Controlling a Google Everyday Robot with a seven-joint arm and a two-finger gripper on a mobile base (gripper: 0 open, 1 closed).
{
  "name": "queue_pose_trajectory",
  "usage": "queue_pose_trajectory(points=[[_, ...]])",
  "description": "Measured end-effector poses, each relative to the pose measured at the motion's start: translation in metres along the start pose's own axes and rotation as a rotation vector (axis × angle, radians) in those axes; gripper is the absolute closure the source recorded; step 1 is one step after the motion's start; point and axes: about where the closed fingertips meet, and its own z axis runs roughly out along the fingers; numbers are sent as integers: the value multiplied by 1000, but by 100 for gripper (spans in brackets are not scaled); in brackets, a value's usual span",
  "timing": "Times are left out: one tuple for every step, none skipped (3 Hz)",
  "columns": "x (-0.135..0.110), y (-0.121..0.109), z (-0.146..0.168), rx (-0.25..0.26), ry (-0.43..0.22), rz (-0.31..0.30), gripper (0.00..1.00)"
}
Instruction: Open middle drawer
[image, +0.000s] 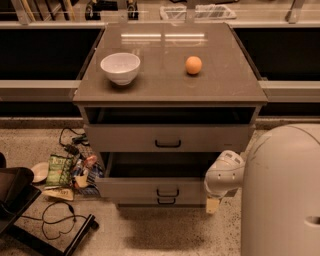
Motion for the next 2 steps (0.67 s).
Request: queue_pose_trajectory(points=[[14, 36, -17, -58, 91, 30, 42], [14, 36, -17, -58, 91, 31, 65]])
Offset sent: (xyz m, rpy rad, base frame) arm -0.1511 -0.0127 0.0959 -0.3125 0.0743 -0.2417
